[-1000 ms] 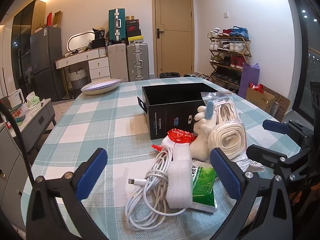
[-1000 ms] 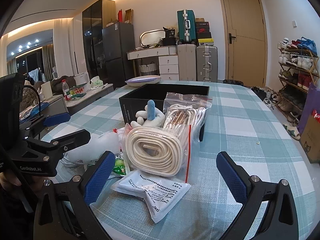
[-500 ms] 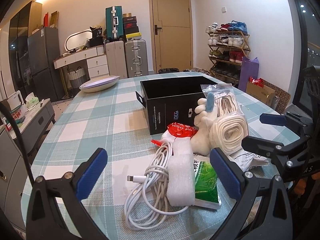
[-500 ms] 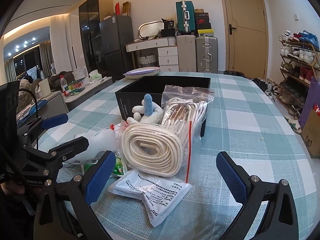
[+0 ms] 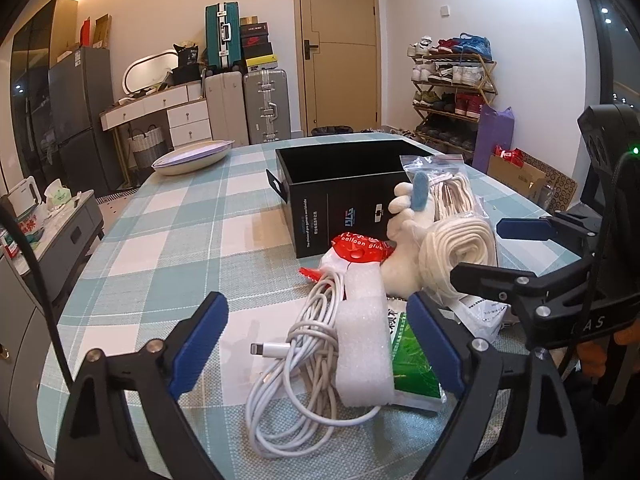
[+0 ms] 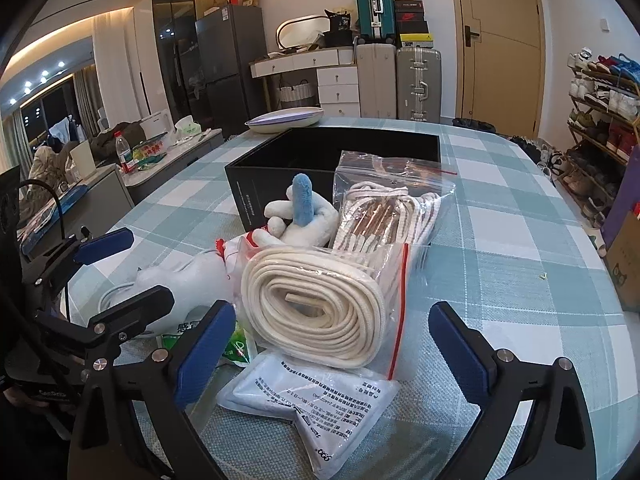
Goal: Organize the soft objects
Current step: 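Close the right tool on the clear bag of coiled cream rope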
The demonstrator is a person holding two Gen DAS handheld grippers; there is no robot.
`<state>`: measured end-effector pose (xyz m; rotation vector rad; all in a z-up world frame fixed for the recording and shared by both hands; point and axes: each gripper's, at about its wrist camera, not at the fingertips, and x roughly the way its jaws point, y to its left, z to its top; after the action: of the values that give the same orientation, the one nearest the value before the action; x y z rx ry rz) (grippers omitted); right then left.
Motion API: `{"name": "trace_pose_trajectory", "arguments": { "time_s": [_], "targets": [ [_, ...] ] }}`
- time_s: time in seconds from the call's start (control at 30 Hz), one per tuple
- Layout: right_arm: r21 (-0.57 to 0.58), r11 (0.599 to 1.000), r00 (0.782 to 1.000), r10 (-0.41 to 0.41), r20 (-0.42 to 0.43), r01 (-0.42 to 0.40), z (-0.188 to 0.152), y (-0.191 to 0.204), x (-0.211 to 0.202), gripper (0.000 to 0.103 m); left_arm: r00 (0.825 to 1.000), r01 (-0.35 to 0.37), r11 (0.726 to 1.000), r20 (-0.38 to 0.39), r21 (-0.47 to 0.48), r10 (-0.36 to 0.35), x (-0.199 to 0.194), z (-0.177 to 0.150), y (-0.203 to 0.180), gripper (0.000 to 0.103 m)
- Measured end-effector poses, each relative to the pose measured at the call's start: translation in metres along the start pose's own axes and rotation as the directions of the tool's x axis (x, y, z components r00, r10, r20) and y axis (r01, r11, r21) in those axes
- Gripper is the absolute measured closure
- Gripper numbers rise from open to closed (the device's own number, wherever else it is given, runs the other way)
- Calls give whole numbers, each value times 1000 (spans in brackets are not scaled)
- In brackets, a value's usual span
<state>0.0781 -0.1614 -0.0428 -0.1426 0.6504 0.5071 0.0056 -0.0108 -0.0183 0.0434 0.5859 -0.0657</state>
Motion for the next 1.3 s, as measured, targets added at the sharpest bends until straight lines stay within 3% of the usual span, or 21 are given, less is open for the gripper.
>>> {"name": "trace_pose_trajectory", "arguments": {
  "time_s": [0.93, 1.0, 1.07, 1.3],
  "targets": [
    [-94, 987, 986, -142, -82, 134, 11, 30, 31, 4, 1000, -6, 999, -1, -32, 6, -1, 0, 11, 13],
    [-84, 987, 987, -141, -77, 134, 10, 27, 30, 9, 1000, -4, 1000, -4, -31, 4, -1, 0, 11, 13],
    [-75, 988, 987, -139, -78, 133, 8, 25, 28, 24, 1000, 3, 1000, -8, -30, -3, 0, 1, 11, 13],
    [-14, 995, 995, -97, -22, 97, -4, 7, 8, 41, 1000, 26, 1000, -11, -12, -26, -1, -1, 5, 18]
  ]
}}
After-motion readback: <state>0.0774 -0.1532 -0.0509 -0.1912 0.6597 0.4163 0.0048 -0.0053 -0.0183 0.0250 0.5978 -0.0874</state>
